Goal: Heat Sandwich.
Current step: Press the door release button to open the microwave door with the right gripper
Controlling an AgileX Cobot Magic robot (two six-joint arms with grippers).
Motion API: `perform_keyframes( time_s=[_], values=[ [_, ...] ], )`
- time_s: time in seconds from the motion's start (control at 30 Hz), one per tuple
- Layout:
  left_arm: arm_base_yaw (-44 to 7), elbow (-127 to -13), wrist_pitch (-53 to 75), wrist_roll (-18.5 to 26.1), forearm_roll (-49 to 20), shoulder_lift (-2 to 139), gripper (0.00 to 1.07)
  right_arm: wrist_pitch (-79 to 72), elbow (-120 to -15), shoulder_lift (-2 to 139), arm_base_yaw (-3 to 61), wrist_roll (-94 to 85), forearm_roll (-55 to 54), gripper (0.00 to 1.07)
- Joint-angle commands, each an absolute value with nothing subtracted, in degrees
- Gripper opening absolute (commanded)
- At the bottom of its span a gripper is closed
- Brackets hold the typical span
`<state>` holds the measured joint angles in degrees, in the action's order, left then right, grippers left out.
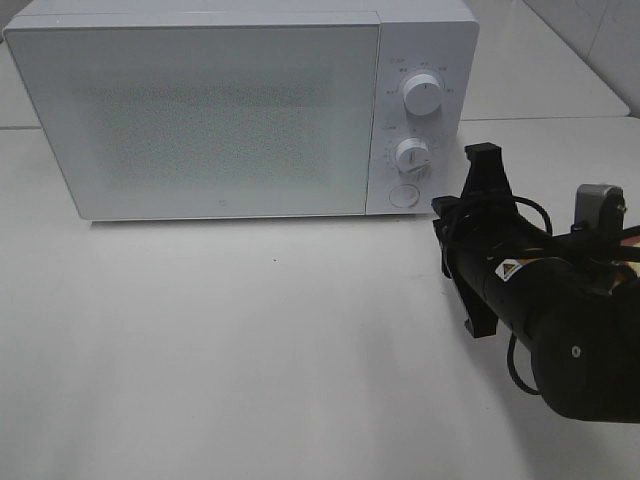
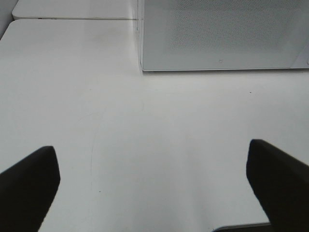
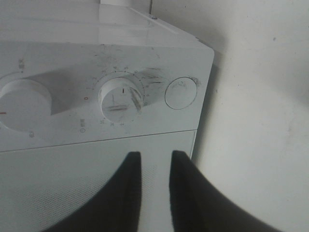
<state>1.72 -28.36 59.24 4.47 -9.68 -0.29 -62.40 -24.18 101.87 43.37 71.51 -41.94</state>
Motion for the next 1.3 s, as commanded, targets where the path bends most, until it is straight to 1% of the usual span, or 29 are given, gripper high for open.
perform_keyframes(
  time_s=[0.03,0.07,0.27,0.6,0.8,0.93,1.3],
  values=[
    [1.78,-28.25,59.24,4.18,-9.80,-1.43,1.03,-61.08,-24.18,101.76,43.54,75.92,-41.65,0.04],
    [1.78,-28.25,59.24,4.18,-9.80,-1.43,1.03,-60.56,-24.18,101.87,43.54,77.06,-41.65,0.00],
    [1.78,-28.25,59.24,4.18,-9.80,-1.43,1.03,-60.28,-24.18,103.42,43.49,80.33,-41.60,0.01],
    [1.78,-28.25,59.24,4.18,-9.80,-1.43,1.03,-60.45,-24.18,103.48,43.26,79.93,-41.48,0.02],
    [1.78,-28.25,59.24,4.18,-9.80,-1.43,1.03,-58.27,-24.69,103.59,40.62,79.58,-40.57,0.02],
    [1.78,-28.25,59.24,4.18,-9.80,-1.43,1.03,-55.75,-27.56,103.99,37.36,78.21,-35.81,0.02],
    [1.78,-28.25,59.24,4.18,-9.80,-1.43,1.03,-55.58,-33.23,110.52,36.38,78.44,-34.03,0.00]
  ],
)
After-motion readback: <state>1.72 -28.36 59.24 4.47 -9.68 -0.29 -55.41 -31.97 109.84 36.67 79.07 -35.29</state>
